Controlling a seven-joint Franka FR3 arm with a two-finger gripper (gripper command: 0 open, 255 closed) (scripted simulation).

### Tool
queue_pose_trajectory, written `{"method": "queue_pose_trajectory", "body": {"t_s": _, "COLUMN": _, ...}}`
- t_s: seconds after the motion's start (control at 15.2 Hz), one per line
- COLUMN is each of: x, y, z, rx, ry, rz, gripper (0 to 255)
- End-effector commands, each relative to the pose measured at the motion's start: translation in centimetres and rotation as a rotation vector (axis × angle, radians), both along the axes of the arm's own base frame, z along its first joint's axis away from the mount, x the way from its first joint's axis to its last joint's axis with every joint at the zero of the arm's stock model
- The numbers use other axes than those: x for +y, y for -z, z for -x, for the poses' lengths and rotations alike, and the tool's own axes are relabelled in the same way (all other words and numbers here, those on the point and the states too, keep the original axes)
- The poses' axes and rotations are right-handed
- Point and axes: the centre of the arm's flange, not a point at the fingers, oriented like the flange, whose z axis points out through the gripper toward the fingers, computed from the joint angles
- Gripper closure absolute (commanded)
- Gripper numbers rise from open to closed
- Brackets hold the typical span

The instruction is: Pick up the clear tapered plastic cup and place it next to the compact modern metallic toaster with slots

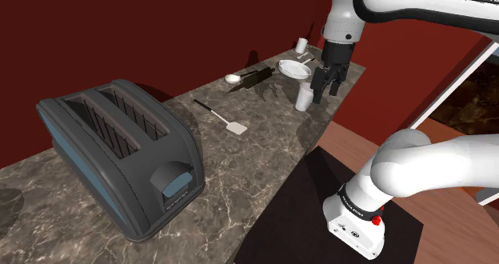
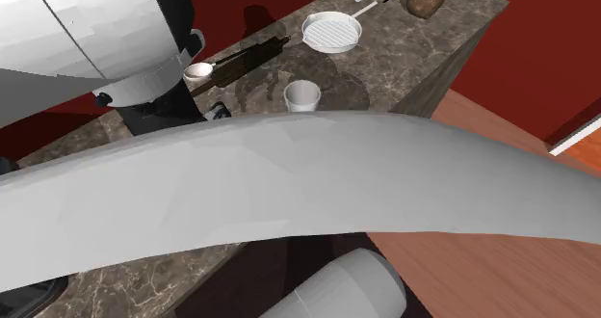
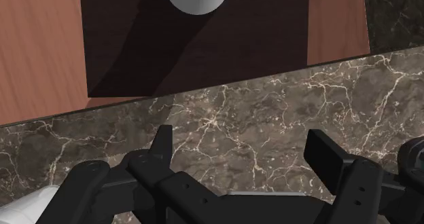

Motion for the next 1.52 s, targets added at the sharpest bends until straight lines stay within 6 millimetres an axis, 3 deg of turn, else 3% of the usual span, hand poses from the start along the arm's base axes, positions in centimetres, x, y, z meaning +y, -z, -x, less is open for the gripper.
{"method": "queue_pose_trajectory", "body": {"t_s": 0.0, "x": 0.0, "y": 0.0, "z": 0.0, "rx": 0.000, "ry": 0.000, "rz": 0.000, "gripper": 0}}
{"method": "queue_pose_trajectory", "body": {"t_s": 1.45, "x": -19.8, "y": 11.9, "z": -12.6, "rx": -0.162, "ry": -0.027, "rz": 0.113, "gripper": 0}}
